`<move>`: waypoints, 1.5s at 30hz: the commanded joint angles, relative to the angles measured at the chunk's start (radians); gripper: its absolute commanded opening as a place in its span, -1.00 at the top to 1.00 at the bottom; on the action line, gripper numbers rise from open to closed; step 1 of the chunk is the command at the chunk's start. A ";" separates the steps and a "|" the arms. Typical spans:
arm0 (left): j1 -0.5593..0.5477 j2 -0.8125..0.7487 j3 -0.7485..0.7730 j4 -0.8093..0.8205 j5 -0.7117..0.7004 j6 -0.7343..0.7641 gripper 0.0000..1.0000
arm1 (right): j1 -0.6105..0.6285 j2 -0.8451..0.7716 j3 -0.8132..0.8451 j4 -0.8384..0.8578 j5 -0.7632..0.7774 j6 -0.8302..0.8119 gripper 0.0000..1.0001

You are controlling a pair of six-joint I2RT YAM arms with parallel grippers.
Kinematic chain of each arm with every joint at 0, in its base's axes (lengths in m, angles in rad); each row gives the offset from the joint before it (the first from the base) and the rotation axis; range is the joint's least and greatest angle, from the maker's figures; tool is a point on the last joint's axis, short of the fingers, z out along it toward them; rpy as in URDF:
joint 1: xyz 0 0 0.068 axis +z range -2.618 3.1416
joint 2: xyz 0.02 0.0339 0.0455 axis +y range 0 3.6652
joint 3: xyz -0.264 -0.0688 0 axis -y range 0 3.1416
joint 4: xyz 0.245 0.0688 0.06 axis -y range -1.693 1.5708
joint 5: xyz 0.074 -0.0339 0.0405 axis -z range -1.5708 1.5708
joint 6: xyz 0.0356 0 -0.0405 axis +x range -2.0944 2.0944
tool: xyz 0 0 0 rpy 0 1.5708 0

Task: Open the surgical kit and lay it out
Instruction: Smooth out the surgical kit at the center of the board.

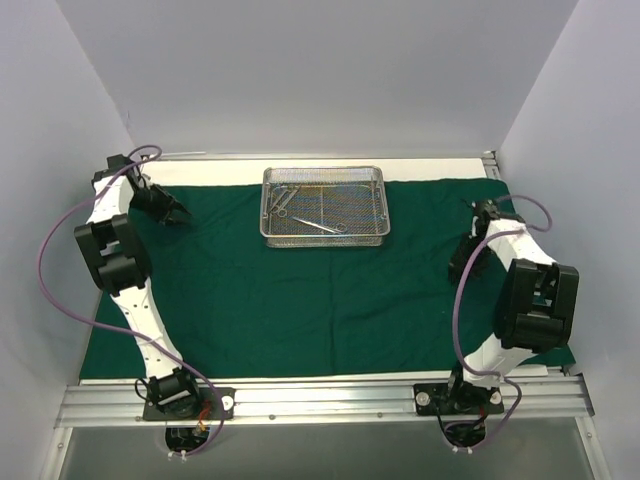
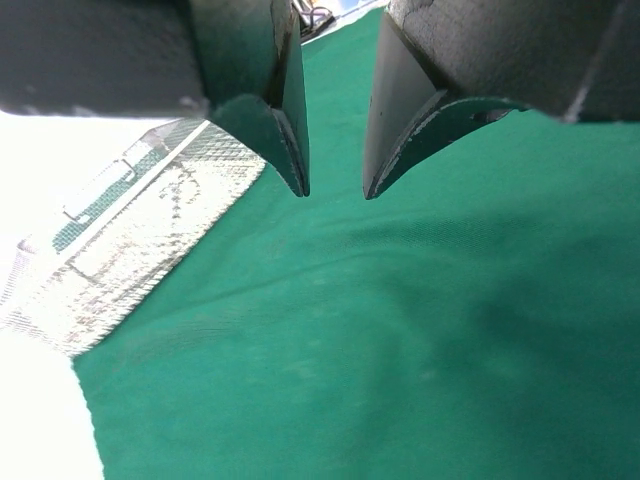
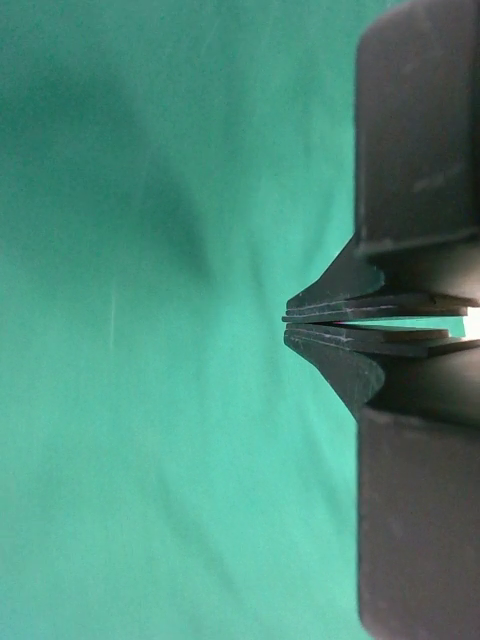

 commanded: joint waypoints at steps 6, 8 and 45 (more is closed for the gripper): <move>-0.022 0.099 0.162 0.142 0.104 -0.050 0.26 | 0.295 -0.015 0.204 0.059 -0.275 0.068 1.00; -0.023 0.151 0.208 0.132 0.106 -0.062 0.27 | 0.363 0.016 0.204 0.127 -0.358 0.095 1.00; 0.009 0.101 0.434 -0.052 -0.096 0.016 0.20 | 0.639 0.062 0.325 0.197 -0.294 0.177 1.00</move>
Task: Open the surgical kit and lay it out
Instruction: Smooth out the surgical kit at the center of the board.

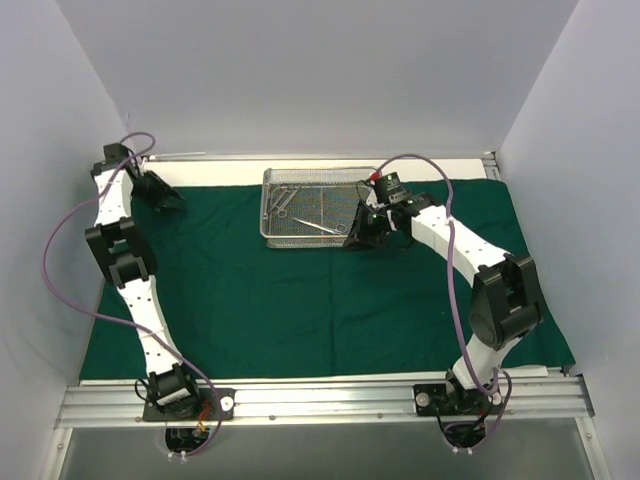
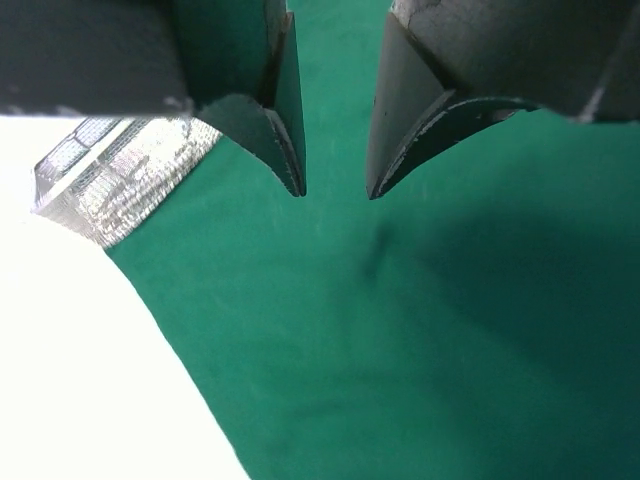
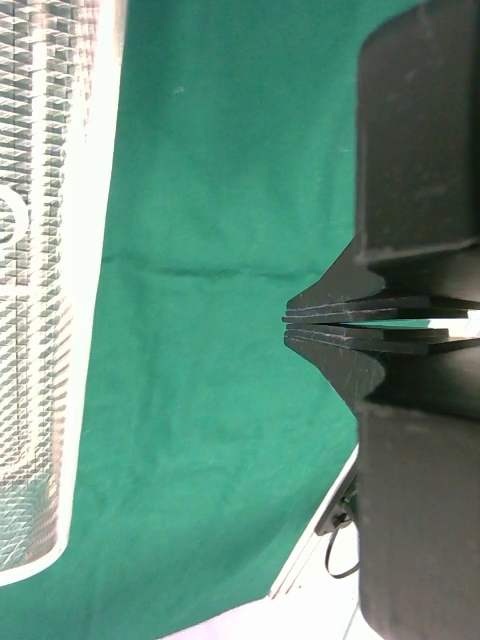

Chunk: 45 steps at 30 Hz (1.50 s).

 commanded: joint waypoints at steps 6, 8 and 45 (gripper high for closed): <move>-0.002 -0.451 -0.292 -0.077 -0.223 0.114 0.21 | 0.012 0.091 0.136 -0.026 -0.024 -0.062 0.79; 0.000 -0.569 -0.469 -0.072 -0.251 0.140 0.25 | 0.024 0.128 0.164 -0.035 -0.032 -0.085 0.80; 0.121 -0.656 -1.222 -0.130 -0.830 0.078 0.95 | 0.129 0.116 0.038 0.126 -0.101 -0.116 1.00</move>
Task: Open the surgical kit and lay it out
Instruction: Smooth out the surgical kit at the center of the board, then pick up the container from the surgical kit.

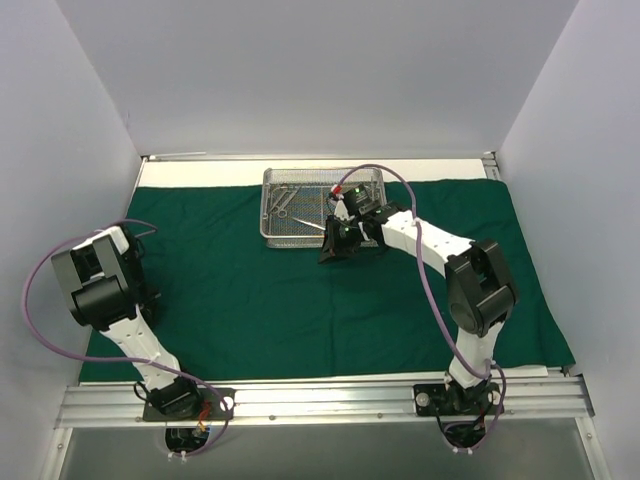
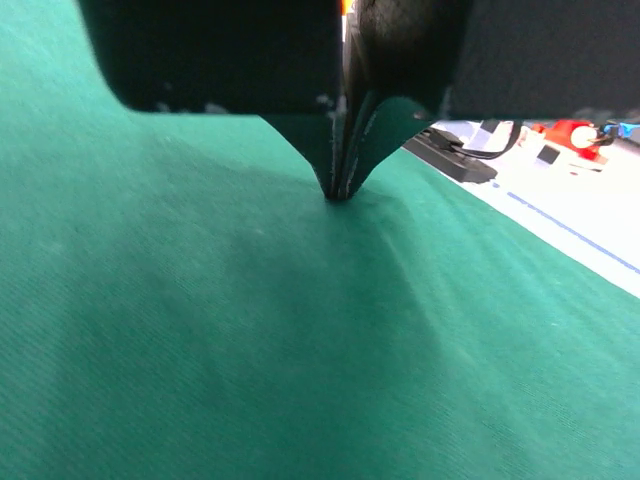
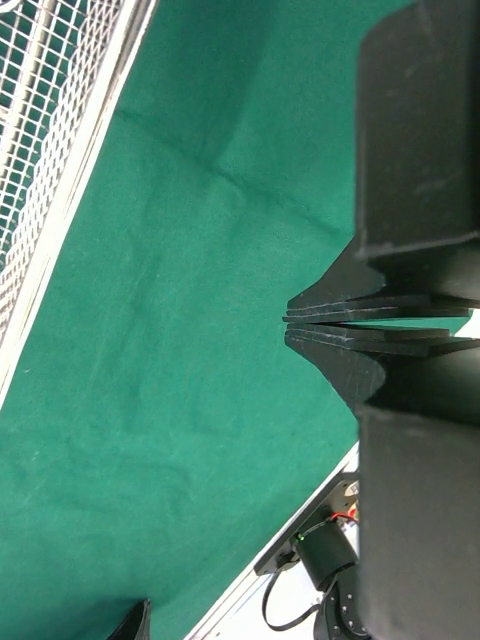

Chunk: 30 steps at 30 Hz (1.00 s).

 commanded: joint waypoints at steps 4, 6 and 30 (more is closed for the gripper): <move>0.005 -0.055 0.039 -0.007 -0.026 -0.007 0.95 | -0.009 -0.033 0.005 0.009 -0.017 -0.014 1.00; 0.005 -0.108 0.058 -0.010 0.058 0.019 0.94 | -0.029 -0.032 0.020 0.001 -0.016 -0.017 1.00; -0.477 -0.031 0.556 0.309 0.585 0.038 -0.46 | -0.342 0.314 0.657 -0.367 0.285 -0.223 -0.98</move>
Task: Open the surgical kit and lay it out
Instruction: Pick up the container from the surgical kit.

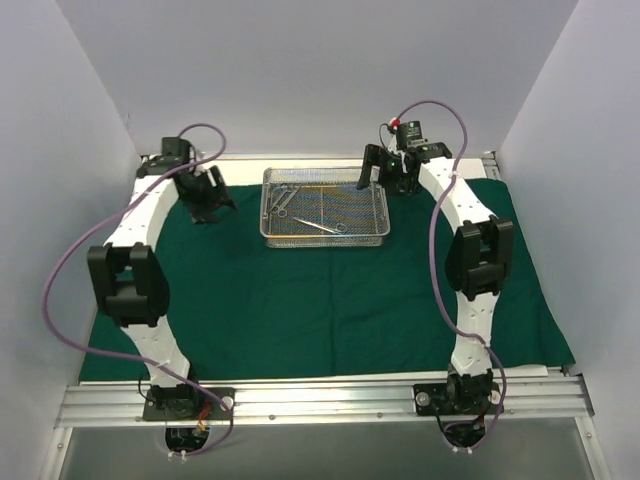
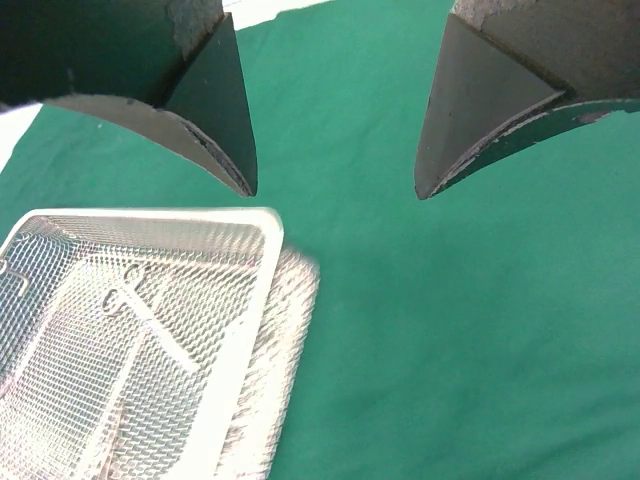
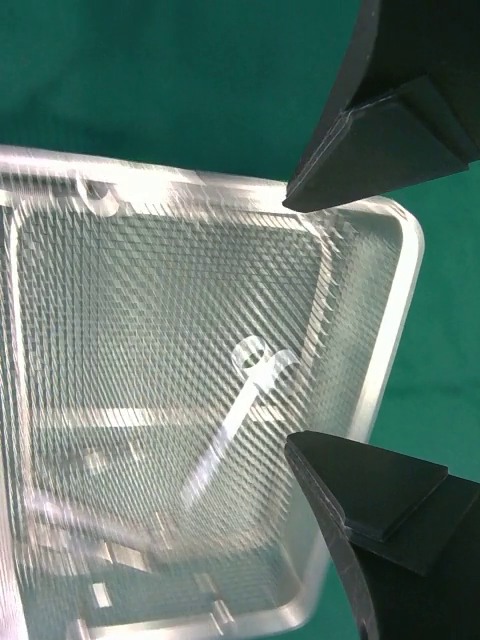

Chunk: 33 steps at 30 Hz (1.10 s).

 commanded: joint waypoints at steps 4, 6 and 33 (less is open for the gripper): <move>-0.079 0.238 0.273 0.017 0.029 0.035 -0.47 | -0.026 0.140 0.116 -0.099 0.106 -0.064 -0.98; -0.093 0.324 0.387 -0.013 0.028 0.047 -0.47 | -0.027 0.172 0.134 -0.102 0.120 -0.064 -0.98; -0.174 0.656 0.670 -0.081 0.112 -0.017 0.00 | -0.040 0.324 0.203 -0.065 0.042 -0.023 0.19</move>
